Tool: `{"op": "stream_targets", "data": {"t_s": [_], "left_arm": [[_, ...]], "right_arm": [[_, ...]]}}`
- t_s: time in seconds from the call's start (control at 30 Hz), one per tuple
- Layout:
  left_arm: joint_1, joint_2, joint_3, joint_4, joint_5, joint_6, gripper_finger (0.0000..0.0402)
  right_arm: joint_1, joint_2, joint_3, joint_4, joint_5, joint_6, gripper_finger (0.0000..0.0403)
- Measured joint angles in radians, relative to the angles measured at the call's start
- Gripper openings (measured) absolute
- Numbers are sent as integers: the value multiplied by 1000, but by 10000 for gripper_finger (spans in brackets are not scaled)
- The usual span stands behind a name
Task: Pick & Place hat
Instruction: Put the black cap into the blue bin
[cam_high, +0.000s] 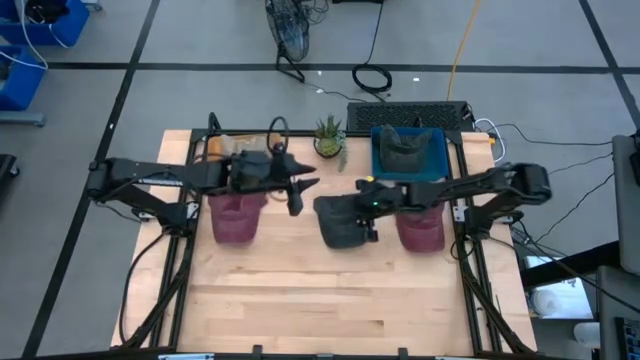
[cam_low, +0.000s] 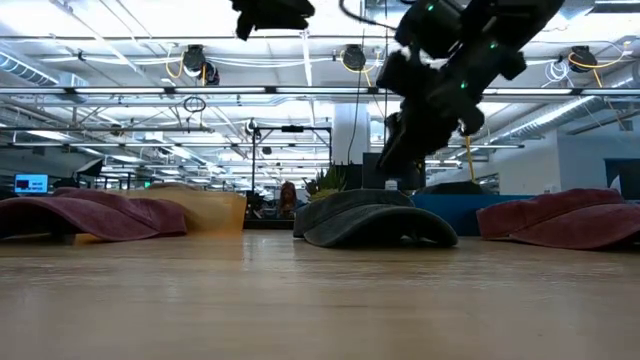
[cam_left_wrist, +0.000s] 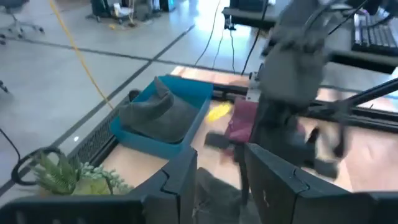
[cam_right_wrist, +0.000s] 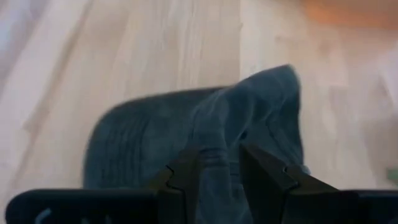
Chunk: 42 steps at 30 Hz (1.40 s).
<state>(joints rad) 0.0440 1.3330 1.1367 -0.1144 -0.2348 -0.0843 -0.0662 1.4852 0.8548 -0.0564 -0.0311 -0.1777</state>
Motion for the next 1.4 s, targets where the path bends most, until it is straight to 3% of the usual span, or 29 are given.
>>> {"op": "stream_targets", "data": {"t_s": [0.2,0.5,0.67,0.9,1.2,1.4], "left_arm": [[-47,-76,-75,29,-90,11,136],[-49,-92,-118,99,-81,23,136],[-49,-92,-118,90,-81,5,136],[-49,-92,-118,92,-81,3,136],[-49,-92,-118,88,-81,7,136],[-49,-92,-118,88,-81,8,136]], "right_arm": [[-2,87,21,12,4,-43,99],[-30,101,19,64,-3,-19,125],[-40,100,-18,105,-102,29,136],[-40,100,-76,163,-105,35,133],[-40,99,-149,276,-104,44,108],[-40,99,-149,262,-104,49,38]]}}
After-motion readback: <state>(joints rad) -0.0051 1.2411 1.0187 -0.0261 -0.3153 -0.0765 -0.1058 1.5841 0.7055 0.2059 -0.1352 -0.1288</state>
